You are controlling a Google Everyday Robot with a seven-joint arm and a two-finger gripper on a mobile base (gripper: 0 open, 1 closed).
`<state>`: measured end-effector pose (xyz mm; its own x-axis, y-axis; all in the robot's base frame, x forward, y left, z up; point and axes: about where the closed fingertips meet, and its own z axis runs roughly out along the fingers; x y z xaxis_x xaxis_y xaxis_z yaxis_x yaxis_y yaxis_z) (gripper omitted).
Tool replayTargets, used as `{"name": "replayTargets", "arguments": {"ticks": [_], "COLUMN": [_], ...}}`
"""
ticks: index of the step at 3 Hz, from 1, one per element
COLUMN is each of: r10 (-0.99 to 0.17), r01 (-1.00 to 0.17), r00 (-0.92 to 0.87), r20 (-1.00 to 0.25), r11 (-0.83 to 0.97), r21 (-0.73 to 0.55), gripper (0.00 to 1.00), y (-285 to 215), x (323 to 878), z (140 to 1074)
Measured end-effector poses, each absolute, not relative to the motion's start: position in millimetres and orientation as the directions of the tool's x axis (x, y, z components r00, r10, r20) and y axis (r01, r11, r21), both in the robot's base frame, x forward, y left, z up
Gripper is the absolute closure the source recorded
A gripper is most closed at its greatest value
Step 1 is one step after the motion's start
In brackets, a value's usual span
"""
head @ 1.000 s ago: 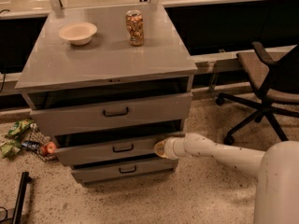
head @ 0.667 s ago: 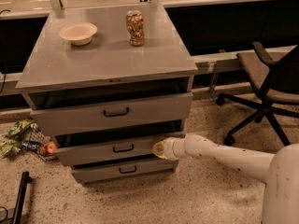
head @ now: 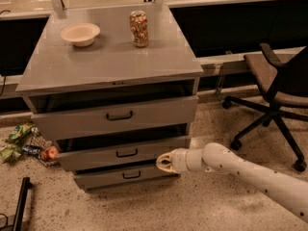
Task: Close middle drawer
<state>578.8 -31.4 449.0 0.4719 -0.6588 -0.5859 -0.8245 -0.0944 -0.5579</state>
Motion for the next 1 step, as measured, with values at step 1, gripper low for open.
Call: {"name": "replayTargets", "arguments": {"ticks": [1], "r10": [-0.607], "r01": [-0.868], "r00": [0.382], "r20": [-0.697], "r11": [0.022], "r21": [-0.496], "gripper": [0.82], "y": [-43.6], "x": [554.3], "z": [481.4]}}
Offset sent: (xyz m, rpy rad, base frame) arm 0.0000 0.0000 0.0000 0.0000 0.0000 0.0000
